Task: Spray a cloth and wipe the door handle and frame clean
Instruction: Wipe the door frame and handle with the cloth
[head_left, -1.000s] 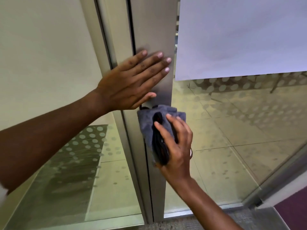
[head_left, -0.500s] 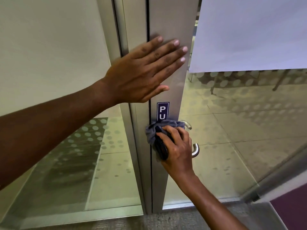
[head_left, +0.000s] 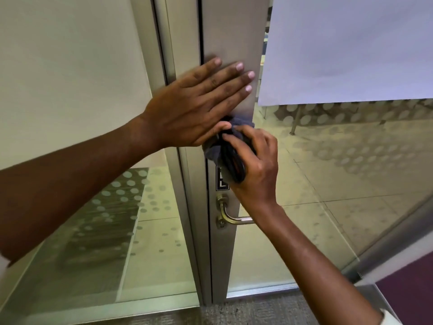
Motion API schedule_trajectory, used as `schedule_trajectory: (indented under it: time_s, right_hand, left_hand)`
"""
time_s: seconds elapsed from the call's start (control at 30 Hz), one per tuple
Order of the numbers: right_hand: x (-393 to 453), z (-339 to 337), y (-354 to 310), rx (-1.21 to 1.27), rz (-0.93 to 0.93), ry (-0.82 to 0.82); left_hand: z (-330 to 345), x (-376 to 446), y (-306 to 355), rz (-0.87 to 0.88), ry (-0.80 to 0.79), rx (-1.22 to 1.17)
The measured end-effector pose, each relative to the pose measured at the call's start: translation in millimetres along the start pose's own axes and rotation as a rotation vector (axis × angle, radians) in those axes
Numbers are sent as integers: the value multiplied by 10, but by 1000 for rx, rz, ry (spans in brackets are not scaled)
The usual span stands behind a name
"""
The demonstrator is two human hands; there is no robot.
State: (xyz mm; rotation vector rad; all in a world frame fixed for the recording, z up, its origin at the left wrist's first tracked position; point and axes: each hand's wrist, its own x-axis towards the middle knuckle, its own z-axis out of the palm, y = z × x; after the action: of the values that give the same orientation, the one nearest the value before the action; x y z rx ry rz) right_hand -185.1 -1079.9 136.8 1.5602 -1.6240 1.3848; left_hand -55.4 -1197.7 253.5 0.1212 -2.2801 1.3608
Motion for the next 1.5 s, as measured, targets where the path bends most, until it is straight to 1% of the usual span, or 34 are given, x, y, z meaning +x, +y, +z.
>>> schedule_trajectory:
  time_s: [0.1,0.23,0.3,0.43,0.57,0.67,0.7,0.73,0.8,0.87,0.97,1.03,1.1,1.17,1.27,1.33,1.5]
  right_hand:
    - [-60,17,47,-73,-51,-71]
    - [-485,83,173,-146,-41,-300]
    - [-678,141,204,-165,-16,-386]
    - [-933,211,205,-195,55,-462]
    - [-902,161,154,-192,106,-529]
    - [-856,28,206,-70,144,-610]
    - [-845,-46,225,23,199,-607]
    - [-829,-130,234,144,272,-568]
    - [-779,-308,233,421,437,-396]
    - [-730,-512,225,625,634,-245]
    - [-682,-735,291,901,1005,-79]
    - [-671,-867,314,1109,1172,41]
    - [-684,-972,311,1224,1229,98]
    - [-706,-1036,316,1294,1243,144]
    - [-768,-1122,356,1272,1246,176]
    - [-824,-1166,392,1205,1248,166]
    - [-990,-1290,478,1085,1121,98]
  left_hand:
    - [23,-19,-7,0,-8,-2]
    - [40,-23,-12,8,-6,10]
    - [50,-26,-12,7,2,19]
    - [43,-22,-1,4,-4,24]
    - [-48,-8,11,-11,-46,7]
    - [-135,6,32,-46,-93,-45]
    - [-167,8,38,-53,-111,-64]
    - [-201,9,46,-62,-131,-83]
    - [-259,0,63,-89,-170,-123]
    - [-318,-24,122,-135,-200,-161]
    - [-405,-69,323,-273,-221,-274]
    - [-464,-101,555,-408,-227,-426]
    - [-521,-144,838,-584,-235,-631]
    - [-562,-189,1112,-748,-249,-821]
    - [-631,-229,1513,-919,-275,-1004]
    - [-697,-252,1763,-991,-293,-1061]
    - [-910,-319,2294,-1056,-337,-999]
